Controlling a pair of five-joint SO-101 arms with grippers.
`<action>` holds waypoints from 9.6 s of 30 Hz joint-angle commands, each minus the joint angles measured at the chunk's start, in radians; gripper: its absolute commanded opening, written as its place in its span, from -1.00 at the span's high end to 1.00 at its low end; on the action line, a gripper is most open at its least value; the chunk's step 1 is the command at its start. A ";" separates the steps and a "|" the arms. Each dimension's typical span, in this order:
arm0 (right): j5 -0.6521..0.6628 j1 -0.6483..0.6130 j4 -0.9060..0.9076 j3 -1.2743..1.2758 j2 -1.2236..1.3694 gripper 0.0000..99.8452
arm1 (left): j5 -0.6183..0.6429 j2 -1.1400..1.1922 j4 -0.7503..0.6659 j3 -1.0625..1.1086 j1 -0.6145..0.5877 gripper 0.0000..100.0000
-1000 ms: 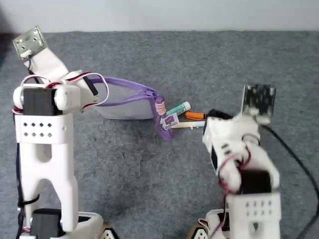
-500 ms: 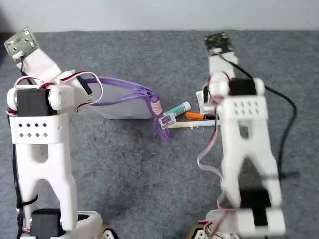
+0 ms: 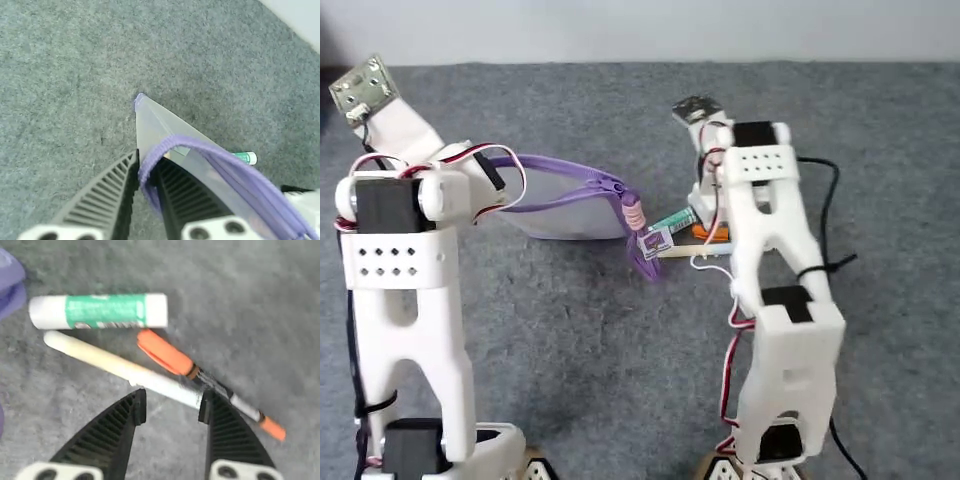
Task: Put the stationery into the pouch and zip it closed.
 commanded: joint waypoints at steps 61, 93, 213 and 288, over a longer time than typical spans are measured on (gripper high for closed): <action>-0.245 0.010 0.159 -0.114 -0.572 0.98 | 0.012 0.009 -0.012 0.027 0.005 0.97; -0.450 -0.526 -0.983 0.304 -0.862 0.98 | 0.014 0.002 -0.012 0.027 -0.003 0.97; -0.358 -0.156 -0.120 0.847 -1.437 0.98 | 0.048 0.008 -0.014 0.022 0.005 0.97; -0.249 -0.081 -1.018 1.022 -1.147 0.92 | 0.048 0.008 -0.014 0.025 0.005 0.97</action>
